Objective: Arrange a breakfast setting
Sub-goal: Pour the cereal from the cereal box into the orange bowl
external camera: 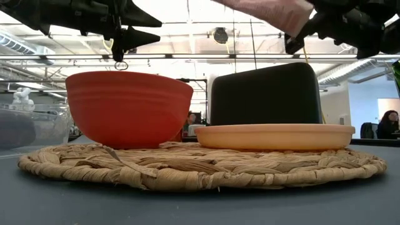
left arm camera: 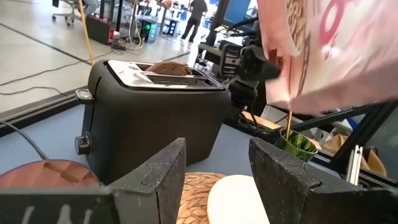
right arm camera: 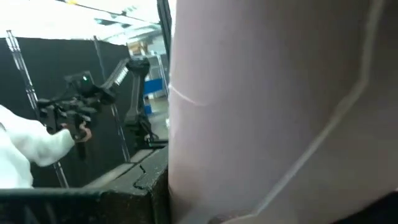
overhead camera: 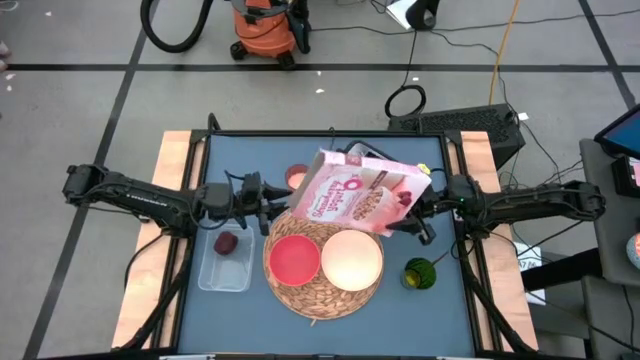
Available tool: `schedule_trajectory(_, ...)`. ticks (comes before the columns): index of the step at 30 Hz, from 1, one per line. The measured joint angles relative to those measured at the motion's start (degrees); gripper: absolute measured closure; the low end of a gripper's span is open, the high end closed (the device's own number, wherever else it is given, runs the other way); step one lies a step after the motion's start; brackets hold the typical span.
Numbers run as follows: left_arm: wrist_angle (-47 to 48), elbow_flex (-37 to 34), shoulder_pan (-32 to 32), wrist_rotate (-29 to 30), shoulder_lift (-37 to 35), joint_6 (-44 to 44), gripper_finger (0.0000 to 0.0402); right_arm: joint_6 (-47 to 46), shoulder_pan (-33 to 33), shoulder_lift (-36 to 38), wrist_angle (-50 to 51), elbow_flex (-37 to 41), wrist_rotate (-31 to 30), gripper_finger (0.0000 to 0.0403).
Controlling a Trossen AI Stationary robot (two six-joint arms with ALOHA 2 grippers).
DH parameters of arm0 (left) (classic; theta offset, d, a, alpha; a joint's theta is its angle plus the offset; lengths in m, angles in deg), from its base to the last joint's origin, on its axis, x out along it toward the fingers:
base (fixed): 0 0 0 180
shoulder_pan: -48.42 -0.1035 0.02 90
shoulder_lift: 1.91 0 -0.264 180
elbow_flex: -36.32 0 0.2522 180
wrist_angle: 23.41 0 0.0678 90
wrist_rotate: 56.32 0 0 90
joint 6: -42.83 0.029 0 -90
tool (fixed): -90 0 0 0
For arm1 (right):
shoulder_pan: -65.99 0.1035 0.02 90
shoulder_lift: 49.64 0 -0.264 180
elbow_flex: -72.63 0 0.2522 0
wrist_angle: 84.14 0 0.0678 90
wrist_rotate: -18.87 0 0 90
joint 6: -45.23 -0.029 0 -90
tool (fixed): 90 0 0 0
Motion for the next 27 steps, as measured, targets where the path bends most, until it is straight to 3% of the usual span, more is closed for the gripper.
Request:
schedule_trajectory(15, 1.5, 0.0, 0.0, 0.0, 0.0, 0.5, 0.022, -0.2, 0.0, 1.5, 8.1, -0.7, 7.0, 0.021)
schedule_trajectory(27, 5.1, 0.0, 0.0, 0.0, 0.0, 0.5, 0.022, 6.7, 0.0, 2.7, 37.2, -12.8, 7.2, 0.0211)
